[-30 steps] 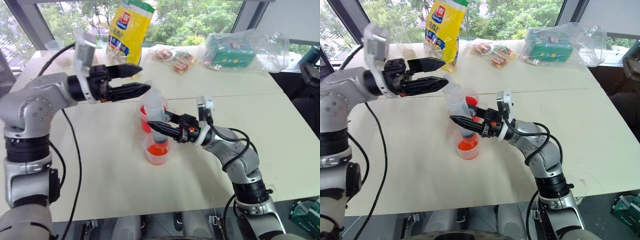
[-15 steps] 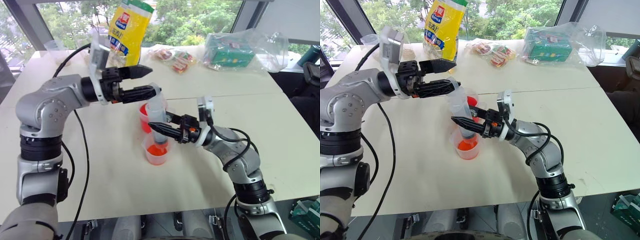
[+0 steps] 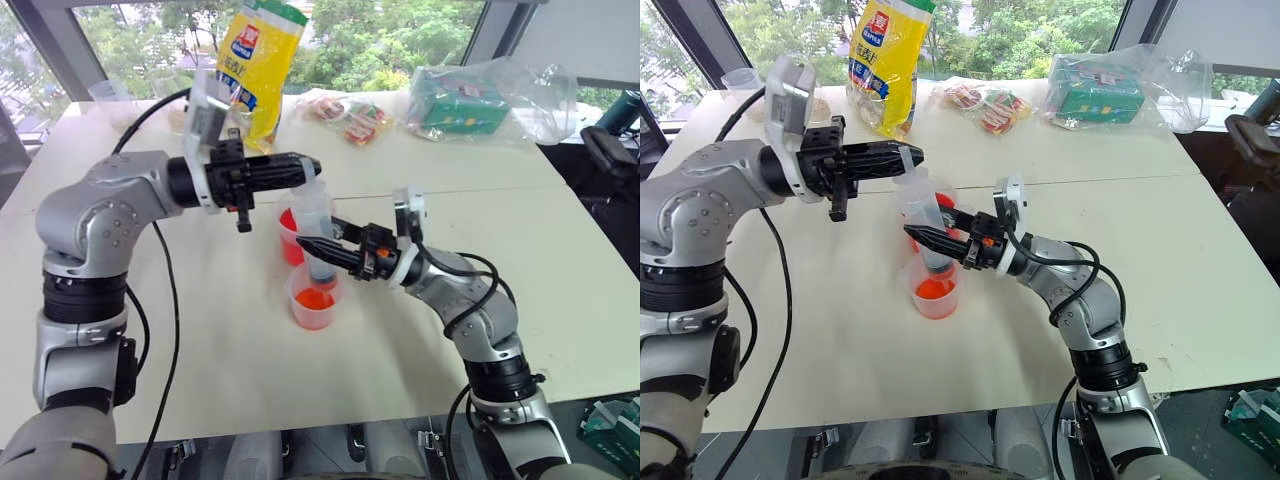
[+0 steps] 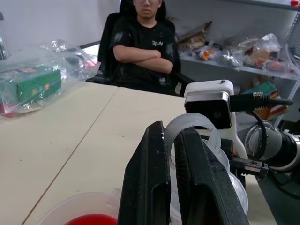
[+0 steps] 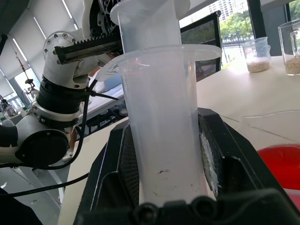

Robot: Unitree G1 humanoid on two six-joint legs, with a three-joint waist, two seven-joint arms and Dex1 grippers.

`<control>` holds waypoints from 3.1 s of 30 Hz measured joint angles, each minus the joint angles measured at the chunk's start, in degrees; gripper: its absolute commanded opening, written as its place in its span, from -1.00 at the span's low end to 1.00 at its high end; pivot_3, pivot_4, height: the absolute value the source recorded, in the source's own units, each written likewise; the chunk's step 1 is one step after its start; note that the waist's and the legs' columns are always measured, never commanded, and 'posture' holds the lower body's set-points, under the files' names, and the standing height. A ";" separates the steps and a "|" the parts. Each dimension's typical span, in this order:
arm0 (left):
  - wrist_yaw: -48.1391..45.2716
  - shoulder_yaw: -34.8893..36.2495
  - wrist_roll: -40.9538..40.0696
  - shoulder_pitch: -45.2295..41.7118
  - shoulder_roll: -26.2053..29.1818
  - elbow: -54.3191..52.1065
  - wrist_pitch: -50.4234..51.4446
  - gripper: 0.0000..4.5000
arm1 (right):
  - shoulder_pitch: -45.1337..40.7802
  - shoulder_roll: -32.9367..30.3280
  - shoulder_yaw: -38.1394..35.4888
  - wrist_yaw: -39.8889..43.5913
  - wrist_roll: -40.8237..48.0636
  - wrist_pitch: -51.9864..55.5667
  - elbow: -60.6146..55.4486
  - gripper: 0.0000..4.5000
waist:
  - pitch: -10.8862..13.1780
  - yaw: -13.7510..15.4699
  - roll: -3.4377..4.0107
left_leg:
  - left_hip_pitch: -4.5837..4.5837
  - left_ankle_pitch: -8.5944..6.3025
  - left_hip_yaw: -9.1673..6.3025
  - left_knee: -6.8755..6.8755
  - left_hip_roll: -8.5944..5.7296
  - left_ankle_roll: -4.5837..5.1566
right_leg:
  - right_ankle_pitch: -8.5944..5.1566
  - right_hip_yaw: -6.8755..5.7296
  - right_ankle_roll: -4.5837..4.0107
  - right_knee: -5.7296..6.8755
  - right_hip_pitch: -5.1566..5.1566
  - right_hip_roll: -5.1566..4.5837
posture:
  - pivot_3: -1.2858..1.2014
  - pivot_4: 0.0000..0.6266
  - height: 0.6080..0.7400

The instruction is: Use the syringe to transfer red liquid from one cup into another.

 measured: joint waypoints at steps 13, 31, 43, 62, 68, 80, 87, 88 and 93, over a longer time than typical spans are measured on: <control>-0.29 -0.56 0.80 4.15 2.62 -3.94 -1.98 -0.98 | -1.86 -0.18 0.46 0.08 0.14 2.91 0.00 -0.37 | 0.00 0.00 0.00 | 0.00 0.00 -0.01 0.00 0.01 0.00 | 0.00 0.00 0.00 0.00 0.00 0.00 | 0.03 -0.52 1.00; 0.28 1.35 -0.28 3.22 4.53 -2.89 -0.40 -0.51 | -4.48 0.64 0.16 -3.94 4.11 7.40 -0.94 -0.37 | 0.00 -0.02 0.00 | 0.00 0.00 -0.01 0.00 0.01 0.00 | 0.00 0.00 0.00 0.00 0.00 0.00 | 0.03 -0.52 1.00; -0.82 4.46 -1.86 2.61 11.03 1.31 4.44 0.96 | -4.32 0.91 -3.57 -5.93 9.21 8.01 -3.75 -0.37 | 0.00 -0.06 0.00 | 0.00 0.00 -0.01 -0.01 0.02 0.00 | 0.00 0.00 0.00 0.00 -0.01 -0.01 | 0.03 -0.52 1.00; -0.84 4.27 1.37 14.84 11.00 -5.38 -2.10 0.96 | -24.03 -17.84 -16.26 -40.25 17.47 51.40 14.26 -0.37 | 0.00 -0.04 0.00 | -0.08 -0.06 0.08 -0.08 0.02 0.10 | -0.12 0.03 -0.24 -0.16 -0.07 -0.11 | 0.03 -0.52 1.00; 0.48 3.29 1.70 16.26 10.16 -8.12 -2.30 0.96 | -21.21 -18.68 -11.04 -38.87 10.27 55.62 19.62 -0.37 | 0.00 -0.17 0.00 | -0.10 -0.07 0.09 -0.08 0.02 0.13 | -0.08 0.05 -0.16 -0.19 -0.07 -0.06 | 0.03 -0.52 1.00; 1.57 3.17 2.06 19.22 10.26 -10.78 -2.28 1.00 | -19.85 -18.69 -9.86 -32.93 4.36 57.37 21.92 1.00 | 0.00 -0.07 -0.01 | -0.12 -0.09 0.08 -0.07 0.02 0.15 | -0.06 0.04 -0.12 -0.39 -0.02 -0.02 | 0.03 -0.52 1.00; 1.06 3.53 2.11 20.42 11.92 -11.33 -2.22 1.00 | -17.36 -32.58 -11.73 -19.56 9.03 56.75 5.14 1.00 | 0.02 0.18 0.03 | -0.24 -0.22 0.05 -0.09 0.02 0.37 | -0.02 0.00 -0.02 -0.67 0.00 -0.03 | 0.03 -0.52 1.00; 1.06 3.58 2.10 20.89 12.38 -11.41 -2.16 1.00 | -16.36 -34.75 -12.80 -16.63 10.41 55.91 2.06 1.00 | 0.02 0.14 0.02 | -0.23 -0.24 0.05 -0.10 0.02 0.39 | -0.02 -0.01 -0.01 -0.70 0.02 -0.03 | 0.03 -0.52 1.00; 1.17 4.63 1.61 22.87 13.89 -13.03 -2.13 1.00 | -8.23 -44.78 -20.09 -1.16 17.51 50.17 -8.30 1.00 | 0.02 0.12 0.01 | -0.23 -0.27 0.10 -0.10 0.03 0.43 | -0.05 0.01 -0.02 -0.83 0.06 -0.05 | 0.03 -0.52 1.00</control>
